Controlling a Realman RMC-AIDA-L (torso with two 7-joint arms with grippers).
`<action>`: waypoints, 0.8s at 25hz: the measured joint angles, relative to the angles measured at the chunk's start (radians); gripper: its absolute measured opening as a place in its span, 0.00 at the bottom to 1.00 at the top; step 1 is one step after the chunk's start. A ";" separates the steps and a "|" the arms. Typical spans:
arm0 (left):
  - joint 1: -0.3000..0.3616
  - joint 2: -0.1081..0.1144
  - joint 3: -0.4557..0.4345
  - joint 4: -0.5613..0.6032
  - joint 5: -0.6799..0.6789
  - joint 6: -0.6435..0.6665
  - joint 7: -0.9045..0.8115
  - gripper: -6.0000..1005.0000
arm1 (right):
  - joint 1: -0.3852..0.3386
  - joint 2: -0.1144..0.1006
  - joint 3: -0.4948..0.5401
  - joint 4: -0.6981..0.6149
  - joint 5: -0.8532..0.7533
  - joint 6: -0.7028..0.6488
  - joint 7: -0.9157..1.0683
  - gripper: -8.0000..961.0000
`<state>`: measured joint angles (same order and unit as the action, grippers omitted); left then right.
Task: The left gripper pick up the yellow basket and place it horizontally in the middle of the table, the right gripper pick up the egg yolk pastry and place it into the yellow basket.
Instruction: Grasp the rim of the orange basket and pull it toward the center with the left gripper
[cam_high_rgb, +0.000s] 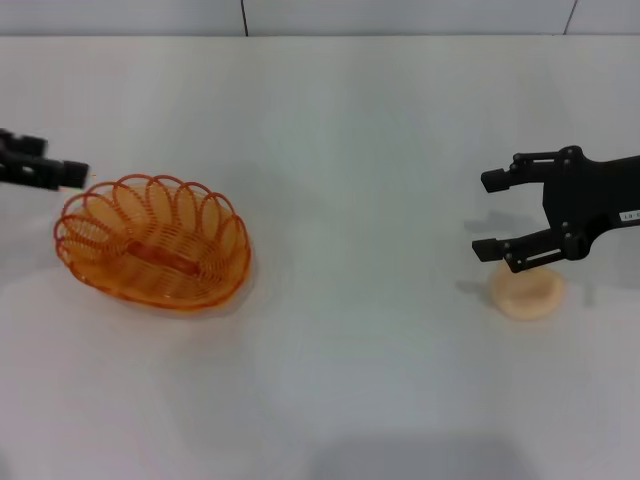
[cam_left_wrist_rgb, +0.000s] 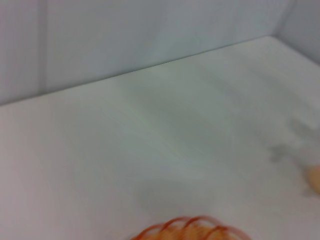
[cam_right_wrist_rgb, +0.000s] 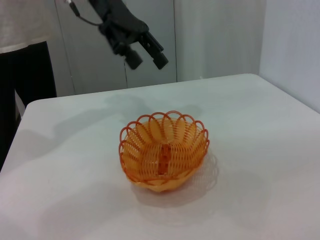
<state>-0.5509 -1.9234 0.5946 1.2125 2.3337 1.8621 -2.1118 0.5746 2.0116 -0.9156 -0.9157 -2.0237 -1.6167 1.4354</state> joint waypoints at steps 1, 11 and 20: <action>-0.009 0.005 0.000 0.009 0.024 -0.002 -0.043 0.88 | -0.001 0.000 0.000 0.000 0.000 0.000 -0.001 0.90; -0.095 0.018 0.026 -0.009 0.343 -0.046 -0.189 0.87 | 0.001 0.002 -0.017 0.004 0.001 0.000 -0.003 0.90; -0.120 -0.004 0.114 -0.170 0.418 -0.256 -0.203 0.87 | 0.004 0.003 -0.030 0.007 0.003 0.000 -0.003 0.90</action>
<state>-0.6709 -1.9273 0.7088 1.0422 2.7515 1.6064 -2.3150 0.5786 2.0142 -0.9460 -0.9087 -2.0203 -1.6168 1.4326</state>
